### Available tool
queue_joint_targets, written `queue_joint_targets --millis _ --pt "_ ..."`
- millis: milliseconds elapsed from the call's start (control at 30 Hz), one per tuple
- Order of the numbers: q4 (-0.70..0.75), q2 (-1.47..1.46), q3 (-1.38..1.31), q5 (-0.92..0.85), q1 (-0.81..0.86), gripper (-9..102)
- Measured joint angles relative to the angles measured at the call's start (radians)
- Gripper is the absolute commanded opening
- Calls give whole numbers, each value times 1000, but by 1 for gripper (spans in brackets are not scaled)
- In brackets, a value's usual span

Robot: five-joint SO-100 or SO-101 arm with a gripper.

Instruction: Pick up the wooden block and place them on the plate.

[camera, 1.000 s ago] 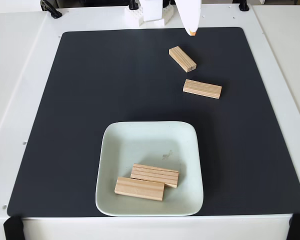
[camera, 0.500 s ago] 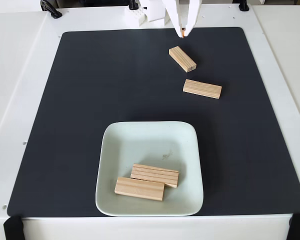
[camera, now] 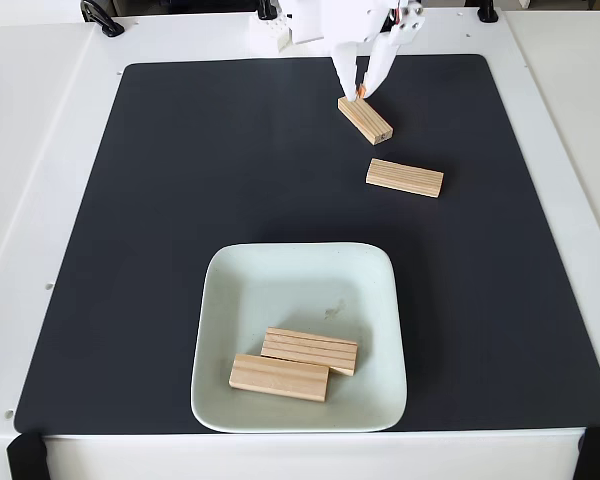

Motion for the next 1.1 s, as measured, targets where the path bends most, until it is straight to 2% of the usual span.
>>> queue_joint_targets --millis 100,200,600,833,1100 --pt "0 -15 0 -6 29 36" --pt "15 -15 0 -49 31 45" --pt "11 91 193 -109 26 45" --pt "-112 133 348 -109 17 45" --pt "-199 133 377 -109 31 45"
